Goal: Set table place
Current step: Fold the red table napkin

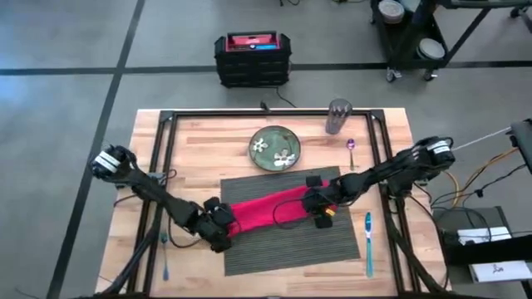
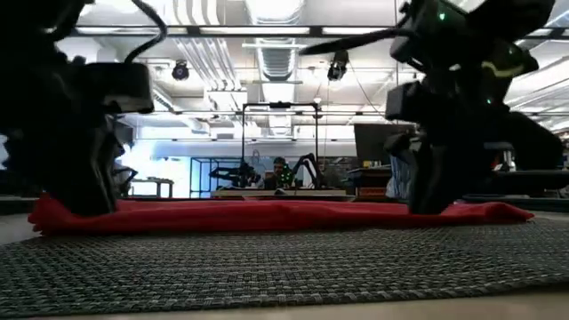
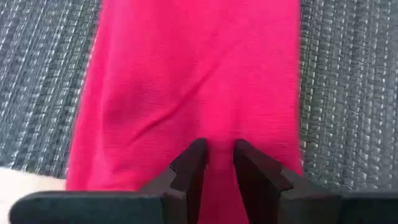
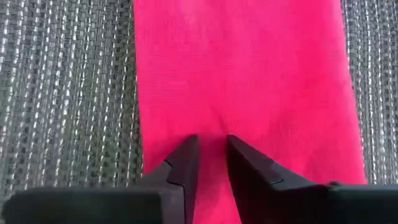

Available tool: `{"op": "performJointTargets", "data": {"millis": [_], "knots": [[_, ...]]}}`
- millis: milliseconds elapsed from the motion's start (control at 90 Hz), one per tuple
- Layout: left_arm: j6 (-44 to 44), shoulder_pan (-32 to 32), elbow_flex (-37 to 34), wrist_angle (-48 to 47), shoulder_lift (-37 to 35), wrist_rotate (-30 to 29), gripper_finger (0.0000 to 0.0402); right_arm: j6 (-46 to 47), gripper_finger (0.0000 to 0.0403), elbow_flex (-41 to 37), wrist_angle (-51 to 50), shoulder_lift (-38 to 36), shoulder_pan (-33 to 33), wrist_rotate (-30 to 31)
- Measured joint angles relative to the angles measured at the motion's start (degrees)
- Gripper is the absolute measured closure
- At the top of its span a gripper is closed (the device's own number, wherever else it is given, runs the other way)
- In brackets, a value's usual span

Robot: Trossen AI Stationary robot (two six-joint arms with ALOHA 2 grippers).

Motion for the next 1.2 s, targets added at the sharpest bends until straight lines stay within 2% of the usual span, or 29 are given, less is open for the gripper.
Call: {"op": "performJointTargets", "data": {"millis": [222,456,611,722,822,956,1067,1200], "knots": [[-5.40,-2.87,-1.93,-1.44,-0.16,-0.96,0.0326,1.32,0.0365,0.15,-4.38,-0.16,-0.11,0.18],[-2.56,-2.60,0.51,-5.33,-6.67,-4.14,0.0326,2.85,0.0355,4.11,-9.50,-3.98,-0.22,0.11],[2.76,-1.74,2.14,-2.94,-9.70,-13.73,0.0326,-0.72,0.0337,7.33,-3.16,-5.74,-0.71,0.24],[5.11,0.41,1.43,-2.95,-8.24,-15.54,0.0326,-3.28,0.0326,7.07,6.85,-2.84,-2.74,0.18],[4.63,2.08,-0.30,-2.31,-5.66,-14.56,0.0326,-4.69,0.0319,7.03,9.63,1.57,-5.15,0.30],[2.62,2.34,-1.53,-1.58,-2.72,-10.11,0.0326,-6.22,0.0317,6.90,6.32,6.02,-7.38,0.15],[-0.55,1.55,-2.01,-2.26,-1.14,-8.06,0.0326,-7.34,0.0325,7.33,2.34,7.17,-8.27,0.02],[-3.88,-0.61,-2.61,-4.60,-0.55,-8.28,0.0326,-7.40,0.0341,7.52,-2.99,6.43,-8.96,-0.28]]}}
